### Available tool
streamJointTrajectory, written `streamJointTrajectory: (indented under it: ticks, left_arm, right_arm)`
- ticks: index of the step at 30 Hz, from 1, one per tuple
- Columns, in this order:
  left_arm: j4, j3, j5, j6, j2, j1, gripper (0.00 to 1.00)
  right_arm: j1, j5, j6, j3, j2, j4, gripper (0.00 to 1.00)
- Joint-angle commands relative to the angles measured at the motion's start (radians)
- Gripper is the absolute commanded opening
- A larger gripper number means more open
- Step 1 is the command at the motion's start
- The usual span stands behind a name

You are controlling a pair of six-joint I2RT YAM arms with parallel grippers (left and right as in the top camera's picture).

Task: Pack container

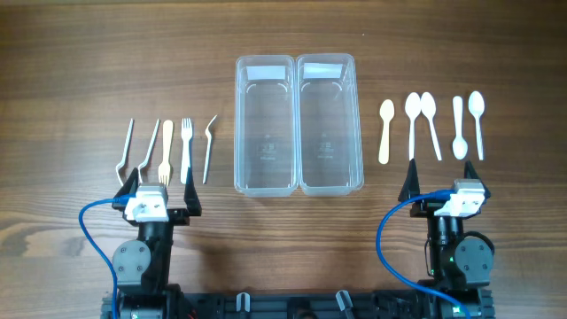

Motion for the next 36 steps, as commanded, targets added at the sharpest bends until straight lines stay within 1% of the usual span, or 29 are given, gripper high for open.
streamJointTrajectory:
  ticks: [1, 3, 5, 6, 7, 11, 13, 36]
  left_arm:
    - [0.007, -0.01, 0.012, 0.019, -0.002, -0.005, 1.0]
    - [0.007, -0.01, 0.011, 0.02, -0.002, -0.005, 1.0]
    - [0.008, -0.01, -0.022, 0.037, -0.002, -0.004, 1.0]
    - [0.007, -0.01, -0.008, 0.037, -0.002, -0.004, 1.0]
    - [0.006, -0.01, 0.037, 0.031, -0.001, -0.005, 1.0]
    - [0.008, -0.01, 0.057, -0.135, 0.0, -0.006, 1.0]
    - [0.008, -0.01, 0.057, -0.174, 0.0, -0.006, 1.0]
    - [0.008, -0.01, 0.057, -0.173, 0.0, -0.006, 1.0]
  right_arm:
    - [0.006, 0.018, 0.02, 0.0, 0.005, 0.005, 1.0]
    - [0.006, 0.018, 0.02, 0.0, 0.005, 0.005, 1.0]
    - [0.006, 0.018, 0.02, 0.0, 0.005, 0.005, 1.0]
    - [0.006, 0.018, 0.02, 0.0, 0.005, 0.005, 1.0]
    - [0.006, 0.018, 0.02, 0.0, 0.005, 0.005, 1.0]
    - [0.006, 0.018, 0.02, 0.0, 0.005, 0.005, 1.0]
    - [0.006, 0.018, 0.02, 0.0, 0.005, 0.005, 1.0]
    - [0.006, 0.018, 0.02, 0.0, 0.005, 0.005, 1.0]
